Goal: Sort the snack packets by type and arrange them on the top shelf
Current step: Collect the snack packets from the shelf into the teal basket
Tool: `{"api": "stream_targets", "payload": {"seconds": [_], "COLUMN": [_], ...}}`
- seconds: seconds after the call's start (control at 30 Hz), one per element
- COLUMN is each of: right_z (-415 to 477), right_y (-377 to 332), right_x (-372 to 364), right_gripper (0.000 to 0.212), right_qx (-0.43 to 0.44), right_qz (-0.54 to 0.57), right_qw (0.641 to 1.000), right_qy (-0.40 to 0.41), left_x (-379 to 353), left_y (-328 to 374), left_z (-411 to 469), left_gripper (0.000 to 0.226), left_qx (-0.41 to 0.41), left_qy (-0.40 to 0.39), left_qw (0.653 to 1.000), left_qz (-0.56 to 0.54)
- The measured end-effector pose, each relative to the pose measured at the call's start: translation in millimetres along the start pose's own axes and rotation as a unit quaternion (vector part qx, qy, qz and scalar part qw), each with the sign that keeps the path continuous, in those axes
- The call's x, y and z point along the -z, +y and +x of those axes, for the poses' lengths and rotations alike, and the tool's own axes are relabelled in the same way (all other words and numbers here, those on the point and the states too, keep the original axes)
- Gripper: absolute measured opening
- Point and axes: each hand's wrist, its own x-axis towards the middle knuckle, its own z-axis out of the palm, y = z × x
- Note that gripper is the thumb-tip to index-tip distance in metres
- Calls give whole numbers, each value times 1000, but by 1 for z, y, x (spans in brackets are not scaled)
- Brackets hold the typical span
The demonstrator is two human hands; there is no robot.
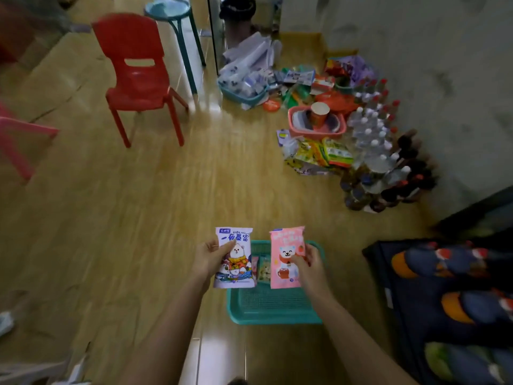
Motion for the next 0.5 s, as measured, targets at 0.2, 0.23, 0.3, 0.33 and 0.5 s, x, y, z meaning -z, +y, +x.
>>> {"api": "stream_targets", "payload": {"seconds": [0.2, 0.23, 0.3, 0.33, 0.5], "right_z": [131, 152, 191, 208, 281], "right_y": [164, 188, 234, 254, 329], "right_x": [-24, -28, -34, -37, -45], "right_gripper": [24, 24, 27, 27, 24], "right_qx": [-11, -12, -16, -17, -16], "right_qz": [-2, -6, -22, -25, -55], "right_qw": [1000, 1000, 999, 999, 998], "right_qy": [-7, -11, -20, -17, 4], "left_x": [-29, -34, -44, -48, -68], "left_y": [-152, -175, -217, -235, -299], "left_z": [148, 172, 212, 230, 298], "left_gripper": [20, 19, 12, 10, 13], "left_qx": [24, 26, 26, 23, -21], "left_qy": [-21, -26, -34, -35, -7], "left_qw": [999, 999, 998, 998, 994], "left_qz": [19, 26, 38, 45, 103]}}
